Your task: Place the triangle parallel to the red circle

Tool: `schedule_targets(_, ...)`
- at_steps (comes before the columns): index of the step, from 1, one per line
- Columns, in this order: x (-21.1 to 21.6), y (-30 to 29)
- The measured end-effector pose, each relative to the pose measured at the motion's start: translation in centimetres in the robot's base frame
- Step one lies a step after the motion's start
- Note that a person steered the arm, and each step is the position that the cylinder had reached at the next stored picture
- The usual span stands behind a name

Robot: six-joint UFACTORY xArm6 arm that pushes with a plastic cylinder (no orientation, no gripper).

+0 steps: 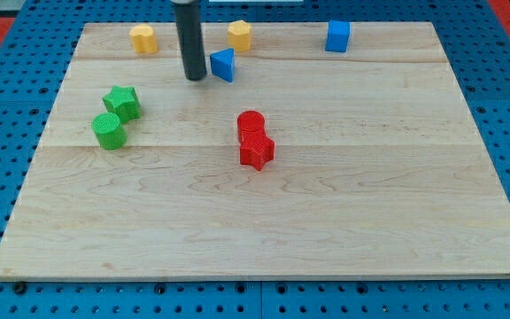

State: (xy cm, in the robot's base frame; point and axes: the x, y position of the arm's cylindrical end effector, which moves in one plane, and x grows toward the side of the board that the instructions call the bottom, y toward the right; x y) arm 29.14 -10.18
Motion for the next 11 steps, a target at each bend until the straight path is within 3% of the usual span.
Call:
schedule_targets(1,-1.1,1.4)
schedule_targets(3,2.4,17.9)
schedule_targets(4,3.2,23.1)
schedule_targets(5,6.2,23.9)
schedule_targets(6,4.0,22.9)
schedule_targets(7,1.9,18.2)
schedule_targets(9,9.5,19.8)
schedule_targets(11,5.4,19.5)
